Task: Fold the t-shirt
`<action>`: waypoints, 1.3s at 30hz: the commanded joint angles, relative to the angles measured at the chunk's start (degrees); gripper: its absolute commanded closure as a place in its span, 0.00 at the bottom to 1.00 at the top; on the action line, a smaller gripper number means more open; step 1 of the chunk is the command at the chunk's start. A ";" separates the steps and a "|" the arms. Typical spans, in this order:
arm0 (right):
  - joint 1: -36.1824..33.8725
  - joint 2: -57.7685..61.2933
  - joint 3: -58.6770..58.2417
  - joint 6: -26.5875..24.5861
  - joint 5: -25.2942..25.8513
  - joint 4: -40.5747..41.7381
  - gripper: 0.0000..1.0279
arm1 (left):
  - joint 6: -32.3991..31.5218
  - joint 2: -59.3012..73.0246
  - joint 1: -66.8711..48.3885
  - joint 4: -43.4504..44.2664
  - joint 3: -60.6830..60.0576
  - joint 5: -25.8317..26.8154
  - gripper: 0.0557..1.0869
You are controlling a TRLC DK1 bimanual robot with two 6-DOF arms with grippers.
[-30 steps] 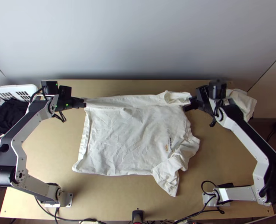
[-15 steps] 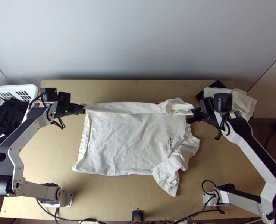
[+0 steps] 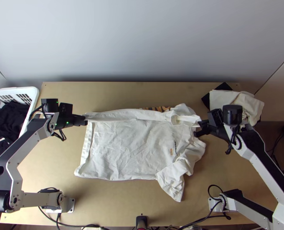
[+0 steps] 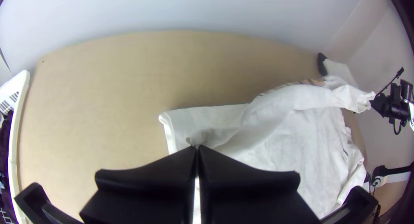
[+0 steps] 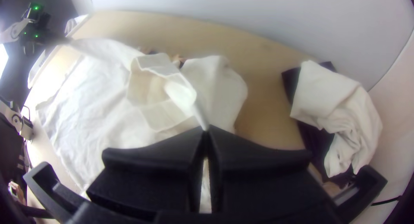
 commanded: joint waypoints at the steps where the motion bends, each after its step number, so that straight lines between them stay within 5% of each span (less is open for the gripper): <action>1: 0.25 -3.82 -2.75 -0.27 -0.27 -2.65 0.97 | 0.50 -1.92 0.73 -0.23 -2.86 0.03 0.97; 39: 2.71 -20.17 -12.24 -1.32 -1.33 -14.61 0.97 | 0.24 -10.45 2.04 -0.93 -13.76 0.82 0.97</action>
